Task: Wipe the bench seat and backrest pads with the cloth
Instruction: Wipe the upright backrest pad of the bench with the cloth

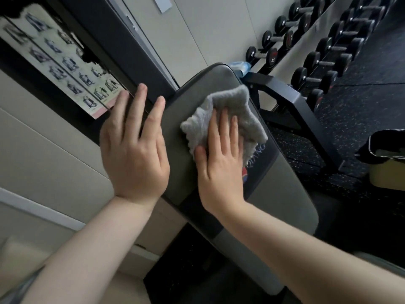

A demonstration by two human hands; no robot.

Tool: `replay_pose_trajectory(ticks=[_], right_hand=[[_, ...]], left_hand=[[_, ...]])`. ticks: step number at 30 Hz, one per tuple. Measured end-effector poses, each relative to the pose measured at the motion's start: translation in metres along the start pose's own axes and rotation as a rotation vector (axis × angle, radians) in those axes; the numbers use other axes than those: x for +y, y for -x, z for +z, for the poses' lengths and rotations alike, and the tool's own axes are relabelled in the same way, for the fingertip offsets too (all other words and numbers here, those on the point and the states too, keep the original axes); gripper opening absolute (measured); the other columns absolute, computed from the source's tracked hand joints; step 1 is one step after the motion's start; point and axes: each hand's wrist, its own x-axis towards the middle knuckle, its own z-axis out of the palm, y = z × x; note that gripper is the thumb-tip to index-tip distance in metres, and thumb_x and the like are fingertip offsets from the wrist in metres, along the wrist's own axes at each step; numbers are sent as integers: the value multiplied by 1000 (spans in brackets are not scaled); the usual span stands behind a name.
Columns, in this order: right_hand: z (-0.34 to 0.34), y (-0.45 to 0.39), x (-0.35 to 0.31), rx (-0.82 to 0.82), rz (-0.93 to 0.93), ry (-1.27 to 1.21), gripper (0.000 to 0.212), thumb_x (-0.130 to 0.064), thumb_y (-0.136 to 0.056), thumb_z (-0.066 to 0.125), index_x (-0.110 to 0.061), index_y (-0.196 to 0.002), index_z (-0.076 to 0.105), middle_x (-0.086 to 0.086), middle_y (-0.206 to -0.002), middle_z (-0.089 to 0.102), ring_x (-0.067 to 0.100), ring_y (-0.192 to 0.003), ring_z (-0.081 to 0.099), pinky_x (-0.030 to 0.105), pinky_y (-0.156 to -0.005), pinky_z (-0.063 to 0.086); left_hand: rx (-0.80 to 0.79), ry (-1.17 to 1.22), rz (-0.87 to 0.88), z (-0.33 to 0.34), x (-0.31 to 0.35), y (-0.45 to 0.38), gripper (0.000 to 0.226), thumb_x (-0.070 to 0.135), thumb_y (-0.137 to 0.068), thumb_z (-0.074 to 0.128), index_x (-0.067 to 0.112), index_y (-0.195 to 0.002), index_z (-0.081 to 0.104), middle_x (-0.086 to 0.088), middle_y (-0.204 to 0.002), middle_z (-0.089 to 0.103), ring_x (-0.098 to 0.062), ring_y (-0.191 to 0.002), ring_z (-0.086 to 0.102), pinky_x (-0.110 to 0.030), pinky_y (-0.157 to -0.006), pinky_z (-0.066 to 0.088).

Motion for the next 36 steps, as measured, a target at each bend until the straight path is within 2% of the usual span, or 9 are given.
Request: replay_pose_trajectory(ticks=[4,9,13,15,18,24,28,31,36], right_hand=[[-1,26,24,-62,-104,95,62,-34,-101,30,-31,-151,-5,-14,-159,-7,14,-149,-7,42,-120,4],[-7,36,38,-64,-106,153,58,-32,-101,31,-24,-153,5,-5,-161,5,17,-149,0,43,-120,8],[4,74,34,-40,52,81,60,-28,-99,35,-21,-154,10,-3,-162,3,20,-150,1,42,-119,8],[10,91,24,-86,-55,95,62,-29,-99,36,-23,-154,10,-5,-162,2,21,-150,3,42,-119,9],[-1,66,30,-161,-297,190,59,-37,-100,36,-26,-153,13,-7,-160,8,19,-149,6,44,-119,13],[-1,27,25,16,46,48,60,-34,-100,34,-25,-153,7,-6,-161,3,16,-149,-4,43,-121,6],[15,83,12,-102,-177,150,58,-34,-100,36,-22,-153,14,-4,-160,10,20,-149,3,44,-119,14],[-6,56,37,-190,-347,232,56,-36,-100,38,-28,-152,17,-7,-159,13,16,-149,4,40,-120,9],[-30,16,52,-194,-276,245,57,-35,-101,38,-28,-153,15,-6,-161,13,16,-149,3,43,-121,9]], left_hand=[[-130,21,128,-3,-3,-14,44,12,-99,35,11,-141,46,-5,-144,48,-26,-135,43,-40,-110,33],[-390,25,331,-9,-7,-39,50,18,-96,39,14,-146,38,-5,-153,34,-22,-138,39,-29,-108,25],[-621,-3,591,-6,-21,-66,59,30,-96,23,16,-153,18,1,-161,11,-14,-148,10,-31,-118,8],[-676,-2,671,-2,-22,-76,60,32,-96,21,16,-153,15,2,-161,8,-13,-148,4,-34,-119,8],[-675,-12,733,1,-20,-77,60,34,-97,23,14,-153,16,0,-161,9,-14,-149,3,-34,-119,8],[-645,-9,754,1,-18,-75,59,32,-96,27,14,-152,23,-3,-160,15,-18,-148,8,-40,-120,14],[-632,-5,775,1,-18,-74,59,31,-95,29,10,-151,26,-6,-159,18,-21,-148,10,-43,-119,17],[-611,19,782,3,-19,-75,60,31,-95,29,8,-150,27,-7,-159,20,-22,-148,11,-46,-118,19],[-613,67,769,4,-21,-73,59,33,-96,28,8,-150,26,-6,-158,19,-21,-148,10,-41,-119,15]])
